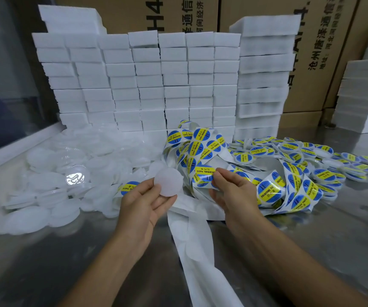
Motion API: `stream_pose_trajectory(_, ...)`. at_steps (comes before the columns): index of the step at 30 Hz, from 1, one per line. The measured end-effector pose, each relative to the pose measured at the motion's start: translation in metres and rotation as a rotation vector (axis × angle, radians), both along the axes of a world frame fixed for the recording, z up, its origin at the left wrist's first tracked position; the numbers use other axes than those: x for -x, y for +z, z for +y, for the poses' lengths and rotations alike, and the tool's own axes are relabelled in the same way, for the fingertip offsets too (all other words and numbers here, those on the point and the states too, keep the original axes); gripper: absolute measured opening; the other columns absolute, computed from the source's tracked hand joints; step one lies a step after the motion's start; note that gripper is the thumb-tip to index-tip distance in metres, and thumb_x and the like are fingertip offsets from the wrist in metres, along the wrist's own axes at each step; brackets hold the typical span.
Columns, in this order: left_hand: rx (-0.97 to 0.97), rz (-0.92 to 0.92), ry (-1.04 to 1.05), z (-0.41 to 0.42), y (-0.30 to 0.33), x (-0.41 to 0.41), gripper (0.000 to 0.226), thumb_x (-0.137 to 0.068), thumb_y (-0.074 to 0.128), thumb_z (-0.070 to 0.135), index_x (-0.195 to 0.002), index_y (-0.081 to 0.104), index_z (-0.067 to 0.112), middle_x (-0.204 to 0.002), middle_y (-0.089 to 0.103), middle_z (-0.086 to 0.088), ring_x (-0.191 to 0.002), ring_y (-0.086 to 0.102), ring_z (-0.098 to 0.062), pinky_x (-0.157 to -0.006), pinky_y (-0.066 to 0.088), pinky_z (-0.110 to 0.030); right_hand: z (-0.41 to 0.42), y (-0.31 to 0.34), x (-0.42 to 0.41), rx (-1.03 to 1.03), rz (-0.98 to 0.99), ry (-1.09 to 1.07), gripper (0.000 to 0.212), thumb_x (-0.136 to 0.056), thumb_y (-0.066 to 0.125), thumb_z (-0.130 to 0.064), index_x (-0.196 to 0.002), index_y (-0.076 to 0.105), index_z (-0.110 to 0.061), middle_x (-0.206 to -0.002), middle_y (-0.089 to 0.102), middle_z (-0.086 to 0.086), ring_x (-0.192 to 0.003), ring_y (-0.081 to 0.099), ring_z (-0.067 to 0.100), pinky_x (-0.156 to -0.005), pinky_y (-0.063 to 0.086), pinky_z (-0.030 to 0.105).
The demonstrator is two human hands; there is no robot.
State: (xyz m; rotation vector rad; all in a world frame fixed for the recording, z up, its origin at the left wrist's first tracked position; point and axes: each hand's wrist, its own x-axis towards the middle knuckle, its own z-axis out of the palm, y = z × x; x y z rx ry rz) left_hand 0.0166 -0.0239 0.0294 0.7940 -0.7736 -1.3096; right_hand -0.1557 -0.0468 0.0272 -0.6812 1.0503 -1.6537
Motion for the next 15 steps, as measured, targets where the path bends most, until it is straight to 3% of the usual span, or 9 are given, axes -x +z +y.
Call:
stream_pose_trajectory(4, -0.029, -0.016, 0.042, -0.0019, -0.0021, -0.0020, 0.016, -0.094, 0.052, -0.004, -0.102, 0.064, 0.001, -0.100, 0.075, -0.010, -0.090, 0.073, -0.024, -0.079, 0.060, -0.037, 0.0011, -0.0006, 0.0002, -0.025, 0.049, 0.030, 0.012, -0.089, 0.070, -0.008, -0.097, 0.072, -0.016, -0.093, 0.073, 0.000, -0.086, 0.068, 0.010, -0.069, 0.056, 0.021)
stream_pose_trajectory(8, -0.035, -0.061, 0.073, -0.0023, -0.0045, -0.0039, 0.016, -0.092, 0.056, -0.004, -0.105, 0.065, 0.001, -0.102, 0.074, -0.012, -0.089, 0.073, -0.025, -0.079, 0.060, -0.035, 0.0024, 0.0016, -0.0011, -0.043, 0.073, 0.069, 0.008, -0.090, 0.069, -0.012, -0.093, 0.073, -0.018, -0.090, 0.073, -0.001, -0.083, 0.066, 0.008, -0.071, 0.056, 0.023)
stream_pose_trajectory(12, -0.023, -0.101, 0.089, -0.0019, -0.0056, -0.0054, 0.014, -0.090, 0.061, -0.003, -0.102, 0.066, 0.001, -0.094, 0.075, -0.015, -0.083, 0.074, -0.024, -0.077, 0.061, -0.033, 0.0037, 0.0035, -0.0039, 0.004, 0.183, 0.057, 0.004, -0.089, 0.072, -0.017, -0.090, 0.073, -0.021, -0.095, 0.074, 0.000, -0.092, 0.068, 0.012, -0.075, 0.057, 0.026)
stream_pose_trajectory(15, -0.022, -0.094, 0.086, -0.0021, -0.0063, -0.0057, 0.017, -0.089, 0.062, -0.002, -0.105, 0.064, -0.002, -0.088, 0.076, -0.015, -0.080, 0.074, -0.023, -0.078, 0.060, -0.033, 0.0072, 0.0073, -0.0041, 0.079, 0.280, 0.055, 0.005, -0.088, 0.073, -0.017, -0.089, 0.074, -0.022, -0.085, 0.075, -0.006, -0.083, 0.068, 0.009, -0.076, 0.054, 0.026)
